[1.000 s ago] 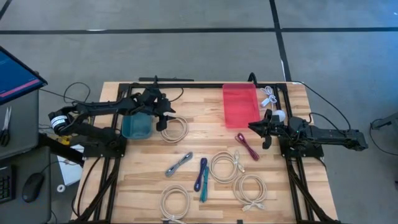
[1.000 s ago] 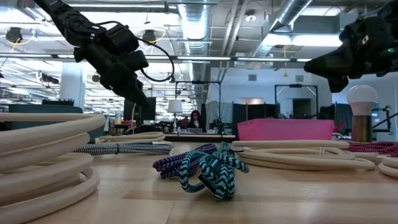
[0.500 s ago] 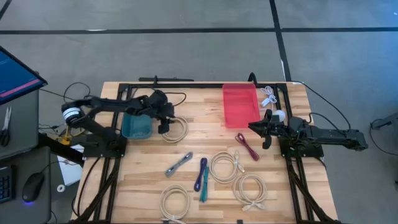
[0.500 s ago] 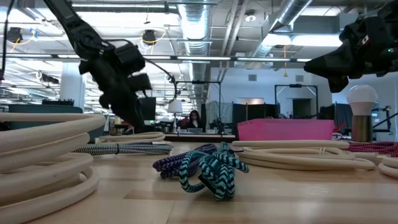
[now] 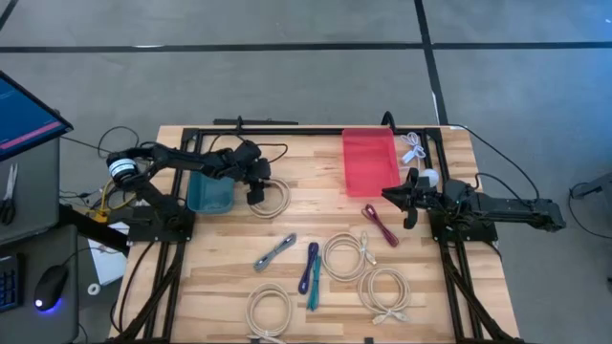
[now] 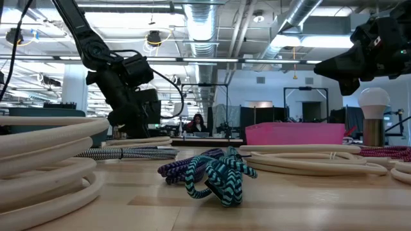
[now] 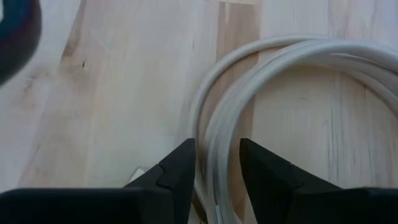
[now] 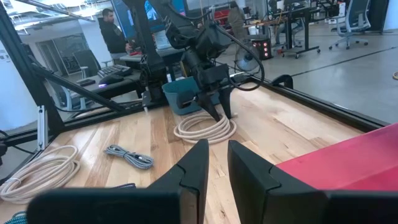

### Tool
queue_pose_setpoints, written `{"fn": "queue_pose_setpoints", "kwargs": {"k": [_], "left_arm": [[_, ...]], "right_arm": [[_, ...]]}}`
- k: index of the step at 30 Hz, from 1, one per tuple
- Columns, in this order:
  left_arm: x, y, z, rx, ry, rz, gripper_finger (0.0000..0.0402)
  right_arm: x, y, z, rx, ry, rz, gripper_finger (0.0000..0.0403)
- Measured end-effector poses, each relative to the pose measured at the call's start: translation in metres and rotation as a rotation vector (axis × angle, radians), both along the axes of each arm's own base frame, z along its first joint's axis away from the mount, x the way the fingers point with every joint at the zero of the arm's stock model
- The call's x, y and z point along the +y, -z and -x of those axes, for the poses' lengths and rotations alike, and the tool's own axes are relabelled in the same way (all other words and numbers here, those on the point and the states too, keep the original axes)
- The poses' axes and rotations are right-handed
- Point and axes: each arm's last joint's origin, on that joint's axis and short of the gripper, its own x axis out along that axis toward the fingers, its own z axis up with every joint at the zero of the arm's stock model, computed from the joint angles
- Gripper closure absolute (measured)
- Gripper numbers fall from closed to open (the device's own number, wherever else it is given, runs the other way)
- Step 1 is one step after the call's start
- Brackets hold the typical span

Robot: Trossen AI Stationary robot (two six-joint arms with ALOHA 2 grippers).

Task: Pick & Place USB Port
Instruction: Put the brown display cable in the pink bin

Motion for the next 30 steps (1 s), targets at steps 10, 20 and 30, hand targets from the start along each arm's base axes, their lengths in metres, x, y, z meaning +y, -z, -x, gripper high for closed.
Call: {"fn": "queue_pose_setpoints", "kwargs": {"k": [10, 20, 30], "left_arm": [[0.000, 0.000, 0.000, -0.006, -0.007, 0.001, 0.0384], [-0.003, -0.036, 0.004, -0.142, -0.021, -0.066, 0.0385], [-0.024, -0.125, 0.033, -0.546, 0.023, -0.171, 0.0385]], "right_arm": [[0.000, 0.000, 0.000, 0.000, 0.000, 0.000, 0.0349], [0.000, -0.003, 0.001, 0.005, -0.002, 0.000, 0.0349], [0.000, -0.013, 0.002, -0.013, -0.004, 0.065, 0.0349]]}}
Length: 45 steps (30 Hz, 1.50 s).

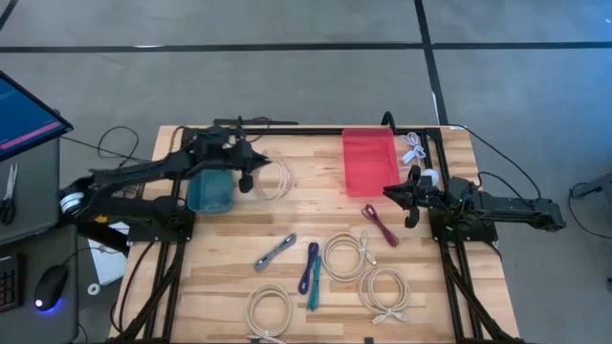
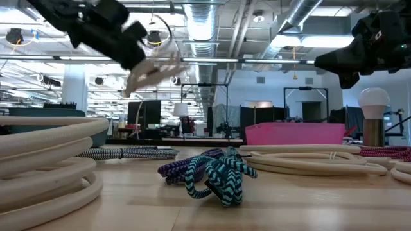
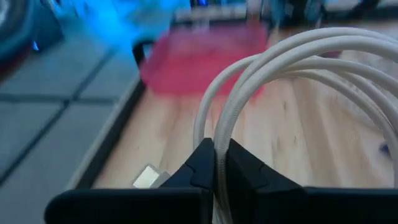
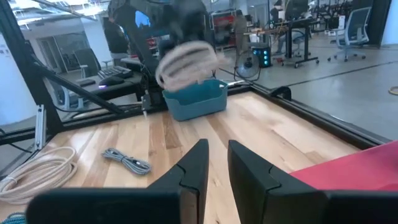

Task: Pick & Place USB Port
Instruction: Put the brown display cable in the pink bin

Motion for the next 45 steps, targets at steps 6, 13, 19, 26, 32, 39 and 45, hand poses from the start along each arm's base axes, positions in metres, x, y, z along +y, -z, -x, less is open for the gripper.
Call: {"fn": "queue_pose_setpoints", "kwargs": {"k": [6, 13, 19, 26, 32, 39, 45], "left_arm": [[-0.009, -0.032, 0.016, -0.175, -0.004, -0.088, 0.0386], [-0.009, -0.040, 0.015, -0.241, -0.004, -0.128, 0.0386], [-0.001, -0.028, 0.002, -0.211, -0.005, -0.115, 0.0386], [0.012, -0.014, -0.009, -0.191, -0.016, -0.075, 0.0386], [0.013, -0.016, -0.011, -0.224, -0.011, -0.093, 0.0386], [0.012, -0.017, -0.012, -0.230, -0.004, -0.092, 0.0386], [0.012, -0.018, -0.012, -0.240, -0.005, -0.096, 0.0386]], "right_arm": [[0.000, 0.000, 0.000, 0.019, 0.000, 0.071, 0.0349], [0.000, 0.000, 0.000, 0.018, 0.001, 0.058, 0.0349], [-0.001, 0.000, 0.000, -0.003, 0.039, 0.023, 0.0349], [-0.002, -0.004, 0.000, -0.048, 0.073, 0.017, 0.0349], [-0.003, -0.008, 0.001, -0.096, 0.118, -0.031, 0.0337], [-0.004, -0.008, -0.001, -0.112, 0.138, -0.090, 0.0272], [-0.003, -0.011, -0.010, -0.137, 0.119, -0.085, 0.0226]]}}
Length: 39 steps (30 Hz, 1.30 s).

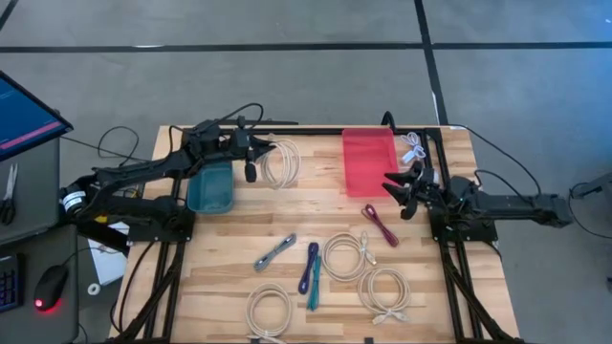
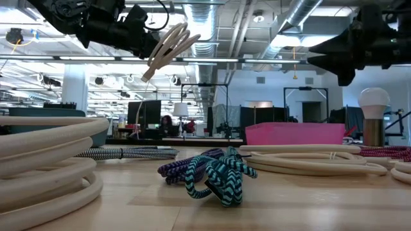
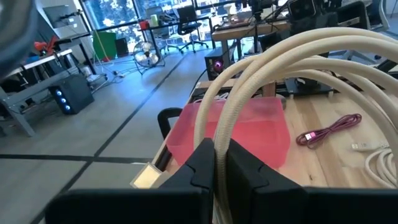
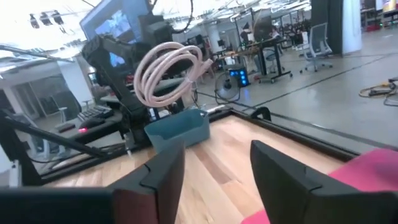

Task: Pick & Place USB Port
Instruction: Put the brown display cable in the pink bin

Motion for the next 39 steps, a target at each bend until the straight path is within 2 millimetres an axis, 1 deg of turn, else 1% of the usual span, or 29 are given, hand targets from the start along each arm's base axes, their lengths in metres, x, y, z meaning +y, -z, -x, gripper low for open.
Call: {"fn": "queue_pose_setpoints", "kwargs": {"k": [4, 11, 15, 21, 25, 32, 39], "left_arm": [[0.000, 0.000, 0.000, -0.001, -0.001, 0.005, 0.0385], [0.000, 0.000, 0.000, -0.002, 0.010, 0.006, 0.0386], [-0.001, 0.000, 0.000, -0.004, 0.030, 0.007, 0.0386], [-0.001, -0.001, 0.000, -0.010, 0.031, 0.004, 0.0386], [-0.001, -0.001, 0.000, -0.010, 0.031, 0.004, 0.0386], [-0.001, -0.002, 0.000, -0.017, 0.032, 0.000, 0.0386], [-0.001, -0.002, 0.000, -0.022, 0.033, -0.004, 0.0386]], "right_arm": [[0.001, -0.002, -0.006, -0.017, -0.016, 0.003, 0.0226], [0.004, -0.004, -0.018, -0.046, -0.040, -0.002, 0.0253], [0.003, -0.010, -0.029, -0.036, -0.040, -0.003, 0.0261], [0.002, -0.018, -0.054, 0.049, -0.038, -0.001, 0.0254], [0.001, -0.027, -0.069, 0.024, -0.032, 0.008, 0.0248], [-0.001, -0.028, -0.096, 0.055, -0.032, -0.004, 0.0251], [-0.006, -0.029, -0.135, 0.091, -0.055, -0.043, 0.0257]]}}
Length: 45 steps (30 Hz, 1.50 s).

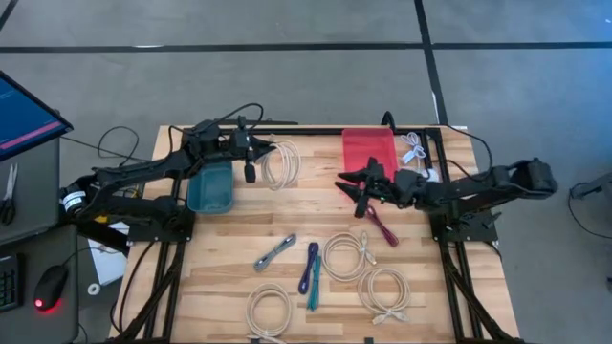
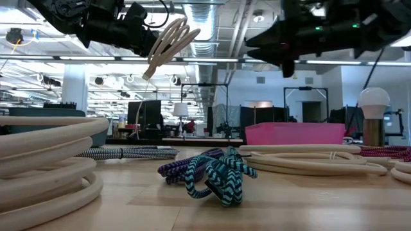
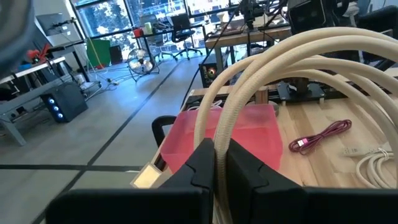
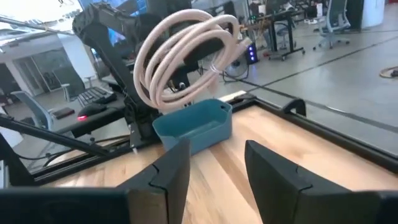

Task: Pick & Place USB Port
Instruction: Put the brown display cable in the pink bin

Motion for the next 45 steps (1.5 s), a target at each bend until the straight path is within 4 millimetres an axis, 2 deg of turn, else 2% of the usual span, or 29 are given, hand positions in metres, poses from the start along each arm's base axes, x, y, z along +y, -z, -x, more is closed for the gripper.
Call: {"fn": "queue_pose_setpoints", "kwargs": {"k": [4, 15, 23, 29, 40, 45], "left_arm": [[0.000, 0.000, 0.000, -0.001, 0.000, 0.000, 0.0386], [0.000, 0.000, 0.000, 0.000, 0.000, -0.001, 0.0386], [0.000, 0.000, 0.000, 0.000, -0.001, -0.001, 0.0386], [0.000, 0.000, 0.000, 0.000, -0.001, -0.001, 0.0386], [0.000, 0.000, 0.000, 0.000, -0.001, -0.001, 0.0387], [0.000, 0.000, 0.000, 0.000, -0.001, -0.001, 0.0387]], "right_arm": [[-0.006, -0.005, -0.021, -0.045, -0.029, 0.004, 0.0257], [-0.028, -0.004, -0.059, -0.090, -0.142, -0.018, 0.0260], [-0.031, -0.007, -0.087, -0.098, -0.234, -0.012, 0.0258], [-0.032, -0.012, -0.099, -0.109, -0.261, -0.008, 0.0261], [-0.034, -0.019, -0.100, -0.134, -0.256, 0.001, 0.0258], [-0.037, -0.020, -0.116, -0.140, -0.258, 0.003, 0.0259]]}}
